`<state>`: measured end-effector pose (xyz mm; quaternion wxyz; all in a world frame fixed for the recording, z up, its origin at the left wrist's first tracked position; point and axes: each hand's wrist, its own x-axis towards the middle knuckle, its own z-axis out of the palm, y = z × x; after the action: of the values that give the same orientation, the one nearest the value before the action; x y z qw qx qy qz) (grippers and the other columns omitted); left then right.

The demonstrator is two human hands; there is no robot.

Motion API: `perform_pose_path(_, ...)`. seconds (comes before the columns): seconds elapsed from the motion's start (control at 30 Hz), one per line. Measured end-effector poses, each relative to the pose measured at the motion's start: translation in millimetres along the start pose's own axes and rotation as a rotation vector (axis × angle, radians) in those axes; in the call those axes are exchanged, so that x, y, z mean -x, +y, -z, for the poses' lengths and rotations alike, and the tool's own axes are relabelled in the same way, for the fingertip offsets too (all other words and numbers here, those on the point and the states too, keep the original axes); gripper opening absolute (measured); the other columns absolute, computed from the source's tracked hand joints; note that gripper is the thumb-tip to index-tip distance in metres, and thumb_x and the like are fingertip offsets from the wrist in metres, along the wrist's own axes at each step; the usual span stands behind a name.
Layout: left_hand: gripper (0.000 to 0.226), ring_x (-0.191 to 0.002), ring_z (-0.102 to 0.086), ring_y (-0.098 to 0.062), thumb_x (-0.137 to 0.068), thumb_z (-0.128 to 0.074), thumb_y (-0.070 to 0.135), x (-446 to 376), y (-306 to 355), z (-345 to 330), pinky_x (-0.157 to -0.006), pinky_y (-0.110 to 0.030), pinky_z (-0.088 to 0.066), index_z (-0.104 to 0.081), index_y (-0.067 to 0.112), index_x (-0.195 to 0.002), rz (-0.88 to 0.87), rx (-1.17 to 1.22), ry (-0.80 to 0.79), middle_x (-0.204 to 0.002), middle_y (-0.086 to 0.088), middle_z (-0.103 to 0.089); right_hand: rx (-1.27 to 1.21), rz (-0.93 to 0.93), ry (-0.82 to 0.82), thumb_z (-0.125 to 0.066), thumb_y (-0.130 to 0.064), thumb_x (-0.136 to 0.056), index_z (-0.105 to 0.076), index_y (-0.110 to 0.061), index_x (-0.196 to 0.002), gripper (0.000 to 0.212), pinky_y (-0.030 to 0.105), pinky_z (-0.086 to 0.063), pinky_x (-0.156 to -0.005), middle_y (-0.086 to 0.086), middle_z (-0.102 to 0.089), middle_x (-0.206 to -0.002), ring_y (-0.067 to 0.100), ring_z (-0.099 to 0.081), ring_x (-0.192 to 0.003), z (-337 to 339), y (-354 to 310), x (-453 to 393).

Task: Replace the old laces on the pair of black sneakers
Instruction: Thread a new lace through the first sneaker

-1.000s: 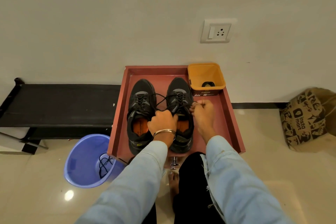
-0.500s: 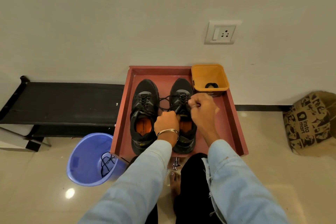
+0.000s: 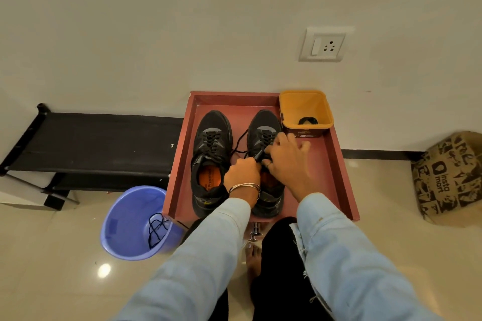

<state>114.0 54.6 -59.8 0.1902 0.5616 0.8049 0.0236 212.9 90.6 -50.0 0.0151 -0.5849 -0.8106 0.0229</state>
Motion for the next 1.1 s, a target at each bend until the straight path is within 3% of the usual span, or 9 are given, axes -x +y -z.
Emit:
perform_pose_path(0.13,0.034,-0.095,-0.062,-0.032,-0.100,-0.037,0.033,1.0,-0.2,-0.4,-0.063,-0.033,-0.040,-0.060,0.010,-0.112,0.008,-0.006,-0.001,-0.108,-0.013,-0.061,-0.194,-0.073,0.085,-0.059,-0.022,-0.088,-0.072,-0.021,-0.093,0.015,0.042,-0.029,-0.088,-0.004,-0.052,-0.111,0.018,-0.043,-0.109,-5.7,-2.6,2.0)
perform_pose_path(0.3,0.035,-0.095,-0.062,-0.033,-0.100,-0.038,0.035,-0.3,-0.8,-2.4,-0.063,-0.034,-0.040,-0.060,0.009,-0.110,0.010,0.012,0.012,-0.105,-0.012,-0.062,-1.726,-0.586,0.449,-0.058,0.003,-0.085,-0.068,-0.012,-0.076,0.021,0.019,-0.050,-0.065,0.004,-0.068,-0.085,0.014,-0.063,-0.079,30.8,13.6,18.5)
perform_pose_path(0.4,0.035,-0.095,-0.062,-0.034,-0.100,-0.039,0.035,0.1,-0.2,-3.0,-0.064,-0.034,-0.041,-0.060,0.010,-0.110,0.015,0.020,0.013,-0.105,-0.012,-0.063,-2.138,-0.594,0.379,-0.044,-0.007,-0.097,-0.064,-0.007,-0.088,0.023,0.021,-0.049,-0.064,0.009,-0.070,-0.082,0.020,-0.067,-0.077,42.7,30.0,21.6)
perform_pose_path(0.53,0.034,-0.094,-0.062,-0.033,-0.100,-0.038,0.034,-0.6,-0.2,-3.5,-0.063,-0.033,-0.040,-0.059,0.010,-0.111,0.016,0.022,0.017,-0.104,-0.011,-0.062,-1.635,-0.475,0.333,-0.055,-0.019,-0.095,-0.065,-0.012,-0.089,0.014,0.028,-0.049,-0.062,0.002,-0.066,-0.074,0.014,-0.060,-0.065,28.0,25.8,12.5)
perform_pose_path(0.73,0.034,-0.098,-0.061,-0.034,-0.100,-0.037,0.032,-1.4,-0.4,-4.3,-0.065,-0.035,-0.040,-0.059,0.010,-0.114,0.017,0.011,0.014,-0.108,-0.012,-0.061,-0.157,-0.059,-0.028,-0.061,-0.036,-0.090,-0.066,-0.026,-0.111,0.025,0.041,-0.034,-0.090,-0.001,-0.053,-0.119,0.020,-0.046,-0.114,4.7,5.5,-1.2)
perform_pose_path(0.8,0.034,-0.095,-0.062,-0.033,-0.100,-0.037,0.032,-1.4,-0.5,-4.6,-0.064,-0.035,-0.041,-0.060,0.010,-0.112,0.018,0.005,0.017,-0.106,-0.012,-0.061,0.044,0.023,-0.007,-0.055,-0.033,-0.092,-0.067,-0.025,-0.109,0.022,0.042,-0.031,-0.090,-0.001,-0.049,-0.124,0.020,-0.041,-0.117,-2.1,-0.6,1.7)
perform_pose_path(0.9,0.033,-0.095,-0.062,-0.033,-0.100,-0.037,0.030,-1.2,-0.3,-4.9,-0.064,-0.034,-0.041,-0.060,0.009,-0.111,0.017,0.003,0.008,-0.106,-0.012,-0.062,-0.238,-0.051,0.105,-0.060,-0.025,-0.089,-0.074,-0.018,-0.097,0.017,0.037,-0.038,-0.083,-0.001,-0.058,-0.111,0.021,-0.051,-0.106,-10.2,4.1,3.1)
perform_pose_path(1.03,0.034,-0.095,-0.062,-0.033,-0.100,-0.036,0.031,-1.2,-0.8,-2.7,-0.063,-0.034,-0.040,-0.059,0.009,-0.111,0.012,0.012,0.006,-0.106,-0.012,-0.062,-1.121,-0.498,0.292,-0.065,-0.014,-0.088,-0.070,-0.008,-0.077,0.014,0.032,-0.052,-0.070,-0.002,-0.063,-0.078,0.019,-0.063,-0.079,-1.1,10.6,12.5)
perform_pose_path(1.1,0.035,-0.095,-0.062,-0.034,-0.100,-0.036,0.033,-0.6,-2.0,-3.3,-0.064,-0.034,-0.041,-0.059,0.009,-0.111,0.011,0.024,0.005,-0.106,-0.013,-0.061,-1.144,-0.653,0.296,-0.063,-0.019,-0.091,-0.063,-0.011,-0.064,0.028,0.027,-0.045,-0.060,-0.001,-0.057,-0.063,0.013,-0.054,-0.061,-0.4,24.7,14.5)
